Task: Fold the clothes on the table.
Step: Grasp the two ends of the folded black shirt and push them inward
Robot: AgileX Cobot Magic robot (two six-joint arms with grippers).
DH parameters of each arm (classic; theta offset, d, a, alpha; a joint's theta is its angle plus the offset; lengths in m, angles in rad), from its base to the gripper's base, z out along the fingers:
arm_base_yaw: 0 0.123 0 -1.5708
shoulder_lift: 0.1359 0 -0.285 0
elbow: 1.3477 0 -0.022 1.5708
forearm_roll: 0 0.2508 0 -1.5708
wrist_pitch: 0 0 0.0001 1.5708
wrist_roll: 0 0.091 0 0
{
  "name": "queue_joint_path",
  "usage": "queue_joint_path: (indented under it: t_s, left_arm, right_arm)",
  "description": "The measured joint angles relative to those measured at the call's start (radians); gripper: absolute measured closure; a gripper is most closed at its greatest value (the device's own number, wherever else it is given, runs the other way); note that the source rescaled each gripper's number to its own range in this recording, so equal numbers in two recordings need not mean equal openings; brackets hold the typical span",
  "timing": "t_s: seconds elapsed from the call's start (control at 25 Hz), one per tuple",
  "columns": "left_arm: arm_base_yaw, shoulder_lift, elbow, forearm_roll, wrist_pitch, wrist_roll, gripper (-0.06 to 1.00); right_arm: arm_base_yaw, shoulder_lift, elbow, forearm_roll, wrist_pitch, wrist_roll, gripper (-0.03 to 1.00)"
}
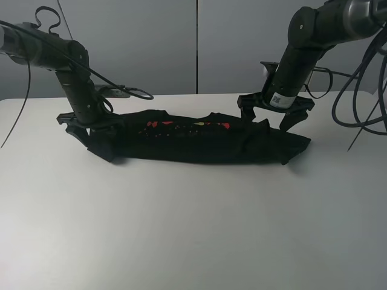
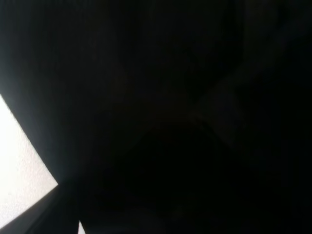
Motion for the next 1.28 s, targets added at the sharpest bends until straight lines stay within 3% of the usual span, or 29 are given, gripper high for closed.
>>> queue_joint_path:
  t_s: [0.36, 0.88, 1.28]
  left_arm:
    - [0.0, 0.004, -0.007, 0.0, 0.008, 0.012, -0.02]
    - [0.0, 0.004, -0.007, 0.0, 0.004, 0.019, -0.02]
    - [0.0, 0.004, -0.007, 0.0, 0.002, 0.022, -0.02]
  right_arm:
    - [0.0, 0.069, -0.02, -0.047, 0.006, 0.034, -0.03]
    - [0.0, 0.084, -0.02, -0.031, -0.034, 0.047, -0.03]
    - [0.0, 0.134, -0.03, -0.046, -0.011, 0.06, -0.03]
